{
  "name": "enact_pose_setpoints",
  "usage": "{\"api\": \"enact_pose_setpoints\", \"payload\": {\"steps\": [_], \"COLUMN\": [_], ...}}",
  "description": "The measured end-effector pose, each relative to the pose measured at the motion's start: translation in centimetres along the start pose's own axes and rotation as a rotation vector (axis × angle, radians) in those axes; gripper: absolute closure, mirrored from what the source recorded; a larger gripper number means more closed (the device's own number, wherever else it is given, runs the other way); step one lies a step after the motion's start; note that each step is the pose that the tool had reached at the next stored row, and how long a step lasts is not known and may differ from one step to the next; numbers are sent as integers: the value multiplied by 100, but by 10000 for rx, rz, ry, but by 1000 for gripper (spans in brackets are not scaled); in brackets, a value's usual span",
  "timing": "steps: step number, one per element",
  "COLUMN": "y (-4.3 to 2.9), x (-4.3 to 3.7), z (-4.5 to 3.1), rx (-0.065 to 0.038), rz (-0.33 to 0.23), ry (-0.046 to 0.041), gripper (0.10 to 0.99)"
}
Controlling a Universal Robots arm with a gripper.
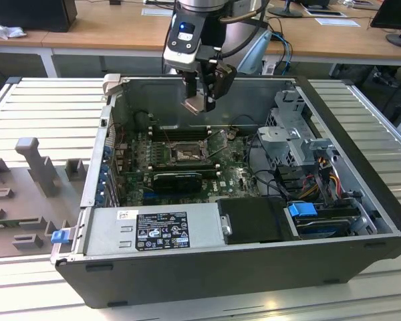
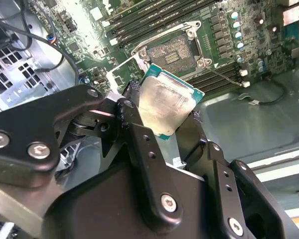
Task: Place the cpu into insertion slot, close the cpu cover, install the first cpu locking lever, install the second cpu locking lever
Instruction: 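Place the cpu into insertion slot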
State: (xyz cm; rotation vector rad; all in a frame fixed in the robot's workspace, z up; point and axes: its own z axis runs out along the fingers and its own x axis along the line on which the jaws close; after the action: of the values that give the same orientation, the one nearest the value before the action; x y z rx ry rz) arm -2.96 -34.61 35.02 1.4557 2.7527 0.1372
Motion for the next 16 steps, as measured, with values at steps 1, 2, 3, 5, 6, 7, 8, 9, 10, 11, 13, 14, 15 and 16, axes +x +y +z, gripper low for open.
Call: {"api": "enact_pose_setpoints", "payload": {"steps": [1, 2, 3, 5, 6, 7, 8, 9, 10, 11, 13, 14, 15, 16], "y": [0, 0, -1, -2, -2, -2, -2, -2, -3, -3, -4, -4, -4, -5], "x": [0, 0, 0, 0, 0, -1, 0, -1, -1, -1, -1, -1, -1, -1], "z": [2, 6, 9, 18, 20, 22, 24, 25, 29, 33, 39, 44, 48, 51], "rx": [-1, -2, -4, -8, -8, -9, -11, -12, -14, -15, -18, -18, -19, -18], "rz": [46, 161, 235, 410, 463, 525, 582, 626, 721, 798, 885, 963, 1013, 1060], "ry": [-4, -15, -21, -37, -42, -47, -52, -56, -64, -72, -78, -86, -90, -94], "gripper": [553, 553, 553, 553, 553, 553, 553, 553, 553, 553, 553, 553, 553, 553]}}
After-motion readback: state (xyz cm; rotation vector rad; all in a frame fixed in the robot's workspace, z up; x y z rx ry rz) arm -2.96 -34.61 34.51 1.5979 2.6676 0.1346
